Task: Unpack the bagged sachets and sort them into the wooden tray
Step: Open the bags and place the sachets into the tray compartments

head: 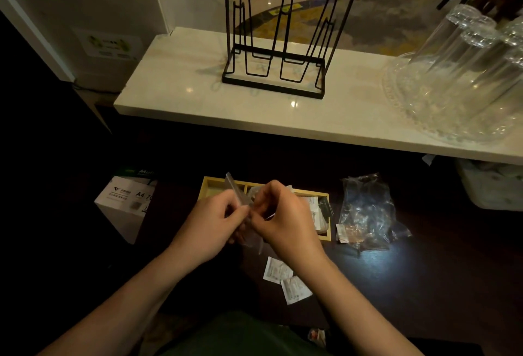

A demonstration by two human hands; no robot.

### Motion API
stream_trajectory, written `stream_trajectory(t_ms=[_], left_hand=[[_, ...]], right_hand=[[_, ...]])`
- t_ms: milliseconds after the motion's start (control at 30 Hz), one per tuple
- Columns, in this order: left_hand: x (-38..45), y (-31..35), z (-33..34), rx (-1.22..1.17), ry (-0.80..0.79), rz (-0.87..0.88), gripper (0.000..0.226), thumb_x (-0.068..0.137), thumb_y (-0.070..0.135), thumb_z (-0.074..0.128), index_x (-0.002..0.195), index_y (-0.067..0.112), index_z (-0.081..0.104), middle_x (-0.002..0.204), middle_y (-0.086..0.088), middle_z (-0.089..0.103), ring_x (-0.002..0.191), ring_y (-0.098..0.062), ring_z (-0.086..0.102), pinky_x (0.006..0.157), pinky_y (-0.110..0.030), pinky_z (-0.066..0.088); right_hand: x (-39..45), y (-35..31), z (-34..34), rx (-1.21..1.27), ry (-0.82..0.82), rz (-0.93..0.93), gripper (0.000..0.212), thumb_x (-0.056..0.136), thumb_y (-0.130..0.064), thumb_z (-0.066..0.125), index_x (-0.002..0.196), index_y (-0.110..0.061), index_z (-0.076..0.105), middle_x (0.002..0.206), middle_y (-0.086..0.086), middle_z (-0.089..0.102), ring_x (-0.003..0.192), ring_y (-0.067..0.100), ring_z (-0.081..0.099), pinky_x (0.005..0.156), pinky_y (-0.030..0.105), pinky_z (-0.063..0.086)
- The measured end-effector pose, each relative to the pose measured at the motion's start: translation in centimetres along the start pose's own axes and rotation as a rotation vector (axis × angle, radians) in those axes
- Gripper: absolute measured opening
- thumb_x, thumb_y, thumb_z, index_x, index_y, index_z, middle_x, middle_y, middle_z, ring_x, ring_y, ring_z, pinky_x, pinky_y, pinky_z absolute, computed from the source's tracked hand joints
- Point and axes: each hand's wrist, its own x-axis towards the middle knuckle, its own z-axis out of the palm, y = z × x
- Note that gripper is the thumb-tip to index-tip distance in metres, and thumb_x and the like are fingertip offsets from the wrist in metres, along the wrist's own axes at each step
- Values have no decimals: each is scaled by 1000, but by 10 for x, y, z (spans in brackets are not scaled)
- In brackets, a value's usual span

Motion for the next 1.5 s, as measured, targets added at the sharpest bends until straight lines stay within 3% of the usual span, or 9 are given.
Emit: stream_trajectory(t_ms=[167,400,567,833,1000,1133,1267,1400,1500], left_hand=[[1,2,-5,120,-27,1,21,92,25,55,76,12,55,72,-3,66,63,-16,66,56,-31,56],[2,3,2,-152,-56,-88,19,94,16,50,88,-1,54,86,-18,64,70,-21,67,52,-28,56],[2,10,4,-250,-12,-76,22,95,14,48,73,14,48,72,-4,58,61,-7,63,48,-25,53],[4,9,1,-126,-50,-66,19,95,14,48,78,6,49,74,-6,60,66,-17,65,46,-29,53],[-2,-3,-18,22,-79,-141,23,93,12,50,71,13,46,67,-7,65,61,-15,65,46,-27,53],[2,-8,-33,409,12,-114,21,81,24,54,61,16,50,57,2,64,52,-12,61,56,-44,56],[8,2,-30,341,76,-96,30,78,32,51,55,14,47,53,0,61,53,-17,60,55,-44,55],[12,7,-28,330,164,-97,33,83,24,58,52,18,49,53,3,52,58,-17,55,48,-30,35],[9,8,-32,245,96,-64,29,86,25,57,58,32,54,60,5,61,64,-12,59,55,-31,42]], right_hand=[[-2,-1,2,-24,48,-8,36,76,-18,70,71,-37,40,64,-13,52,68,2,56,53,8,38],[0,-3,-1,179,50,125,25,74,-11,73,71,-24,51,62,-8,53,60,3,53,53,17,43],[6,-2,-13,304,-83,157,19,82,-10,70,100,-13,65,67,-7,63,66,4,62,64,23,52],[10,-3,-11,286,-88,202,9,80,-6,68,88,-10,71,69,-1,64,69,11,63,70,34,54],[19,18,-27,-111,315,143,19,77,-3,59,81,-21,67,70,-9,60,62,2,54,59,12,41],[20,22,-31,-291,55,90,16,81,-7,58,82,-22,62,76,-8,62,66,6,57,61,25,49],[18,1,-33,-281,190,-137,14,84,-6,59,91,-16,65,89,-1,64,83,14,61,72,33,53],[0,-30,-12,-129,-219,-315,42,83,-23,66,122,-21,50,110,-3,58,95,11,60,76,27,51],[5,-30,8,-323,-178,-363,49,81,-31,66,122,-22,43,106,-1,62,92,21,62,60,30,40]])
